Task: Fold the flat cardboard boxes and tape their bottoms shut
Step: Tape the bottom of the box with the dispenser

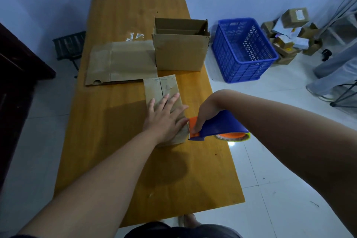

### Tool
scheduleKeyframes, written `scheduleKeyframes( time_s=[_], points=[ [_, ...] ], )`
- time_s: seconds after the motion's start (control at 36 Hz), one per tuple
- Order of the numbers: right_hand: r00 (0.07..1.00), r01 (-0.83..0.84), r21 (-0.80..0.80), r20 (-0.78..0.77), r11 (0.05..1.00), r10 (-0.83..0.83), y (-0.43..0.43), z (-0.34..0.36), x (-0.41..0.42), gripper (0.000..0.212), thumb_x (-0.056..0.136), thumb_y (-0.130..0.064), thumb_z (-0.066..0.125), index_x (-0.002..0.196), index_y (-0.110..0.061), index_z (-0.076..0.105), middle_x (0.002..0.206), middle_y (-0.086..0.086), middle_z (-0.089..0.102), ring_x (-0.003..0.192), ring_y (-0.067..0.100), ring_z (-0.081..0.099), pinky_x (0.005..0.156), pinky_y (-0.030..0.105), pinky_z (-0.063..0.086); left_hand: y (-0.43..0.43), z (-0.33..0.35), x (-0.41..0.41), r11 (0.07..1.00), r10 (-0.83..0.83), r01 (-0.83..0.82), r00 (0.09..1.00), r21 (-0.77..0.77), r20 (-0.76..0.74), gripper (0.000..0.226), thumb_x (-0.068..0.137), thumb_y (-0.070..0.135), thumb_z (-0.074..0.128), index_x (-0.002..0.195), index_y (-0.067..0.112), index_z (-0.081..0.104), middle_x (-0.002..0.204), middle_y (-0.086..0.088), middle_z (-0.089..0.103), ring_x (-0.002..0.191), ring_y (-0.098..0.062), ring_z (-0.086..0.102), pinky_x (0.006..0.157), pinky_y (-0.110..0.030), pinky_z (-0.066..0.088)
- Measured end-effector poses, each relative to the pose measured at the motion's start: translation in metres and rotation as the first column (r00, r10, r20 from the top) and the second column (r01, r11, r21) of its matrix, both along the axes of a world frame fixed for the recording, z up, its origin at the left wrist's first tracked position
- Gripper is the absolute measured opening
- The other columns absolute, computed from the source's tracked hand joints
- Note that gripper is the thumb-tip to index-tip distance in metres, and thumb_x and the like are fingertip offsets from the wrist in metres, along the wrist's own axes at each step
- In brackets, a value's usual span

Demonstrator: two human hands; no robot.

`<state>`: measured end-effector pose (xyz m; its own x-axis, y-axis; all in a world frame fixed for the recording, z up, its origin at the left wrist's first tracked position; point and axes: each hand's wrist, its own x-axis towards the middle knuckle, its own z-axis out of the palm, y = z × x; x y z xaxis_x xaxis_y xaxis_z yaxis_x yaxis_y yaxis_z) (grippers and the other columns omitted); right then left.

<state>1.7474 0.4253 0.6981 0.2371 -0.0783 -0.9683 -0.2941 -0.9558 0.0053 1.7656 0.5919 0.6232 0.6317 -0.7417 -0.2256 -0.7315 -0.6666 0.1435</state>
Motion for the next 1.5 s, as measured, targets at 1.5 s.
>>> scheduleKeyframes(
  time_s=[1.5],
  points=[
    [0.602,0.213,-0.156,0.799,0.964,-0.003,0.017,-0.109,-0.039,0.042,0.095,-0.028,0.049,0.133,-0.015,0.035,0.125,0.012,0.049,0.107,0.033,0.057,0.070,0.037,0.046,-0.022,0.014,-0.010,0.990,0.108,-0.089,0.976,0.107,-0.188,0.071,0.077,0.057,0.056,0.139,0.039,0.028,0.154,0.001,-0.029,0.137,-0.026,-0.034,0.109,-0.058,-0.018]
  ],
)
